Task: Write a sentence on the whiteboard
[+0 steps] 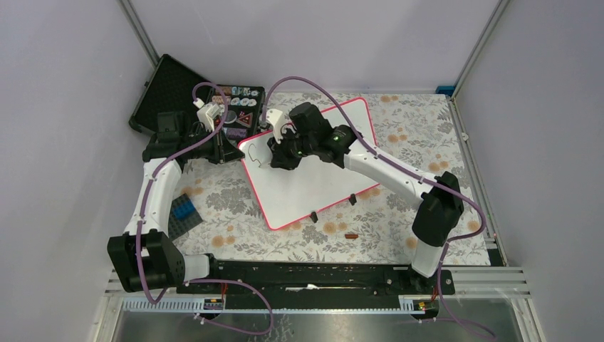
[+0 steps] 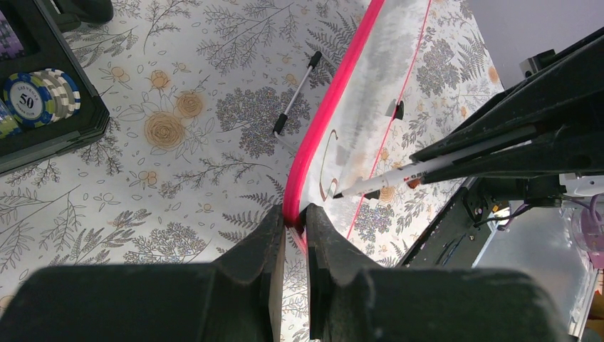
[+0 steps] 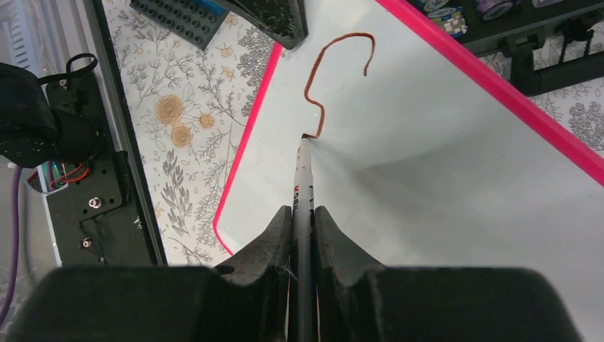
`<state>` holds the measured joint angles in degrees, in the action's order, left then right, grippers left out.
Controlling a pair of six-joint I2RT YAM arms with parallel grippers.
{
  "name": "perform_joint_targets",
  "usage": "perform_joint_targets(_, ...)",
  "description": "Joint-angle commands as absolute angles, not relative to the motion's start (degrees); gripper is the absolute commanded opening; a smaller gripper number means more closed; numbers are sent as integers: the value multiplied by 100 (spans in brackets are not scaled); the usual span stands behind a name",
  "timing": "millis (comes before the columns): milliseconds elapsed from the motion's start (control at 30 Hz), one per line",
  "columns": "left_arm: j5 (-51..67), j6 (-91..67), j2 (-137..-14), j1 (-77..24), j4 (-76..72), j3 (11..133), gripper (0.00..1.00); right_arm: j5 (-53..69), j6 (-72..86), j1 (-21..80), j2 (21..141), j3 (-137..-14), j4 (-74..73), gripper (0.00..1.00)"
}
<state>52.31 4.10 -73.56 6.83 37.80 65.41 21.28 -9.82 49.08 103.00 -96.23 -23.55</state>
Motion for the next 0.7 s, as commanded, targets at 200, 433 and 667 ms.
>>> perform_joint_targets(200, 5164, 580, -7154, 703, 3428, 6546, 0, 2300, -923, 5132, 10495, -10047, -2371, 0)
perform_joint_targets(433, 5166, 598, -7129, 702, 3428, 6539, 0, 2592, -826, 5037, 10223, -10139, -2391, 0)
perform_joint_targets(667, 5180, 606, -7097, 698, 3428, 6527, 0, 2528, -853, 4682, 9967, -10000, -2390, 0)
